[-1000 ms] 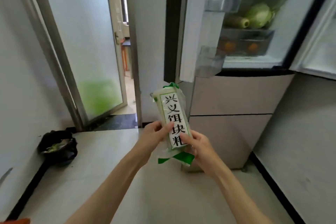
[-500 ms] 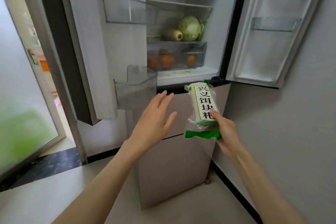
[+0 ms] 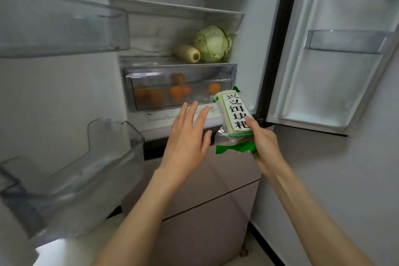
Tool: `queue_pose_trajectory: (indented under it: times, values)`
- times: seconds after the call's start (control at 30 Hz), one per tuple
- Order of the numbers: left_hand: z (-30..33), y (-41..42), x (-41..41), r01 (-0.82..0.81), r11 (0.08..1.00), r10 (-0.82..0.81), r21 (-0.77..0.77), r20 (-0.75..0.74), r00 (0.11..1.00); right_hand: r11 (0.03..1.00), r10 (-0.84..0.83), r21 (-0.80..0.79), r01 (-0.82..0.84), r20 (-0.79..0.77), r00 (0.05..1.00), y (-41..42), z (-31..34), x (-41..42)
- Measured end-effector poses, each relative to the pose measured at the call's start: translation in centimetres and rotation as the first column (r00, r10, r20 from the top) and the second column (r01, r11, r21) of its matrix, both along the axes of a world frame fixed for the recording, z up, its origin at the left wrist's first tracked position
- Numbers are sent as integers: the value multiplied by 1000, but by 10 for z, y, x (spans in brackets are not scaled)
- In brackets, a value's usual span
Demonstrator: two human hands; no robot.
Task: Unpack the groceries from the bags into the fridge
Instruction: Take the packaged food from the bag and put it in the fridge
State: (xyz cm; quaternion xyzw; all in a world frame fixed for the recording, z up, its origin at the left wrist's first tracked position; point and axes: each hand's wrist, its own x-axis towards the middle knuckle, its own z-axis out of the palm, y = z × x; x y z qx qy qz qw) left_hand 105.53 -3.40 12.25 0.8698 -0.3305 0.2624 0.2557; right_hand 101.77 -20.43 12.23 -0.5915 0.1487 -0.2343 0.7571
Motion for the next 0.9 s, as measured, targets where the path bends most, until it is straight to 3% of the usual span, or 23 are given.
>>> queue_pose_trajectory:
  times: [0.27,0.6,0.8,0.9]
  values:
    - [-6,-38,114,-218,976,218,-17,-14,976,989,138,-64,-135,45,989,-52,20,126]
    - [41,-35,234,-548,834,549,-68,-7,836,910,414,-75,-407,117,903,-52,94,267]
    - [55,-3,282,-671,727,684,144,-78,725,902,432,-69,-427,87,898,-7,129,357]
    - [62,5,299,-642,731,677,233,-132,724,889,453,-94,-448,36,891,14,138,394]
